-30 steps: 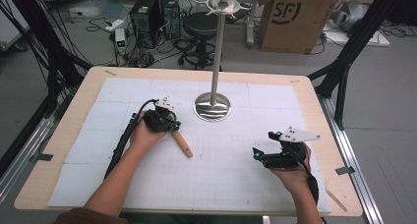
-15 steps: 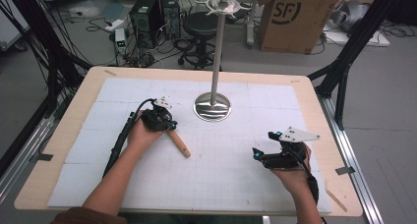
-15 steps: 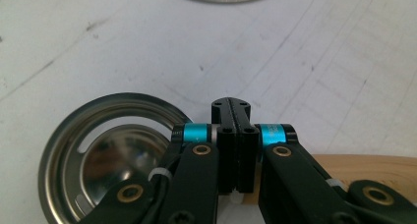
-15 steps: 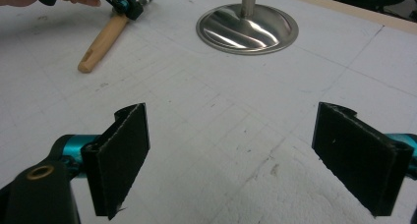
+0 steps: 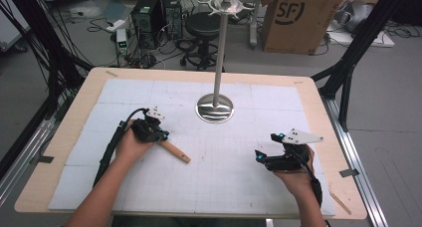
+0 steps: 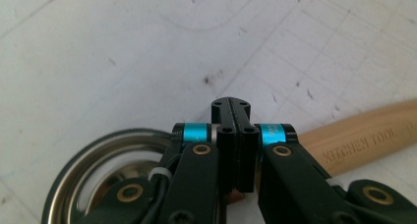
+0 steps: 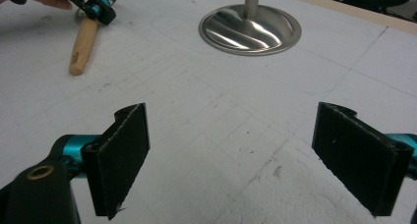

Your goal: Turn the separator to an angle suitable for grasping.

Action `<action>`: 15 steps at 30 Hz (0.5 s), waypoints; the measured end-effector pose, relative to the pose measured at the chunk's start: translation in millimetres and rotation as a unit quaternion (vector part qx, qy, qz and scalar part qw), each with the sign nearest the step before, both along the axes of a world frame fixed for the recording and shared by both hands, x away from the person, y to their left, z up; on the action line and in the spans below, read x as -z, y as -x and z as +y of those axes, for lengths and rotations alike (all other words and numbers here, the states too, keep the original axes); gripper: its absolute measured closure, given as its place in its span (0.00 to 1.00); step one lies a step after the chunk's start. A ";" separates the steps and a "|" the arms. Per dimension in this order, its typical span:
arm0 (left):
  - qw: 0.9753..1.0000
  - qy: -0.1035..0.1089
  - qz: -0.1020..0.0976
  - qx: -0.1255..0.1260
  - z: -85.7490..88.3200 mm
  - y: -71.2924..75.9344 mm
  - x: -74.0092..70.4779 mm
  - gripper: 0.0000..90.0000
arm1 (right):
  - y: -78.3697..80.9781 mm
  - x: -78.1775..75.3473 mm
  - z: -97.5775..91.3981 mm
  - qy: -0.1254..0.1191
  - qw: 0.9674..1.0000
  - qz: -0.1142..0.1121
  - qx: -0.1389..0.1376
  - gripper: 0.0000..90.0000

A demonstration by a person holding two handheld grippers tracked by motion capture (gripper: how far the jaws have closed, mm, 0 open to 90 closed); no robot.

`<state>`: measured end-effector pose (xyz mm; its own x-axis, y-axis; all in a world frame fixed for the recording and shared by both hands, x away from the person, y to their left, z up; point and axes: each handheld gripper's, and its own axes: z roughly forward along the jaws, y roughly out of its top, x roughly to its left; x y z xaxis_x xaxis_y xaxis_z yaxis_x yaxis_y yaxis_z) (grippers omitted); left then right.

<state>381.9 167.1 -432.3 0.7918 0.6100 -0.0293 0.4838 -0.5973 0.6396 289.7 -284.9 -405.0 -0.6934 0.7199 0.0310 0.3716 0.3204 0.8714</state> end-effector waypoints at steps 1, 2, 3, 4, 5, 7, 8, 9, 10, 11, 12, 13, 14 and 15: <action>1.000 0.003 0.003 -0.001 1.4 2.5 0.3 1.00 | -0.2 0.0 0.2 0.001 1.000 0.000 0.000 0.14; 1.000 0.003 0.004 -0.001 2.6 5.1 0.7 1.00 | -0.3 -0.3 0.6 0.000 1.000 -0.001 -0.001 0.15; 1.000 0.004 0.005 0.000 3.8 7.6 0.8 1.00 | -0.3 -0.3 0.6 0.000 1.000 -0.001 -0.001 0.15; 1.000 0.006 0.007 0.001 4.9 10.2 0.9 1.00 | -0.4 -0.4 0.8 0.000 1.000 -0.001 -0.001 0.14; 1.000 0.006 0.007 0.003 5.7 12.8 0.6 1.00 | -0.5 -0.4 0.9 0.000 1.000 -0.001 -0.001 0.14; 1.000 0.007 0.008 0.005 7.3 18.0 0.4 1.00 | -0.7 -0.4 0.7 0.000 1.000 -0.001 -0.001 0.14; 1.000 0.008 0.009 0.005 7.9 20.6 0.5 1.00 | -0.8 -0.3 0.6 0.000 1.000 -0.001 -0.001 0.14; 1.000 0.008 0.010 0.006 8.5 23.3 0.3 1.00 | -0.9 -0.4 0.6 0.000 1.000 0.000 -0.001 0.14; 1.000 0.011 0.010 0.007 9.2 25.6 0.5 1.00 | -1.0 -0.4 0.7 0.000 1.000 -0.001 -0.001 0.14; 1.000 0.010 0.011 0.008 9.8 27.8 0.4 1.00 | -1.0 -0.3 0.9 0.000 1.000 -0.001 -0.001 0.15; 1.000 0.011 0.012 0.008 10.0 29.4 0.4 1.00 | -1.0 -0.3 0.9 0.000 1.000 -0.001 -0.001 0.15; 1.000 0.010 0.011 0.010 10.3 31.5 0.2 1.00 | -1.1 -0.1 1.1 0.001 1.000 0.001 -0.001 0.14; 1.000 0.011 0.011 0.010 10.3 32.5 0.3 1.00 | -1.1 -0.1 1.1 0.001 1.000 0.001 -0.001 0.14; 1.000 0.015 0.010 0.012 10.2 33.7 0.6 1.00 | -1.3 0.0 1.3 0.000 1.000 0.000 -0.001 0.14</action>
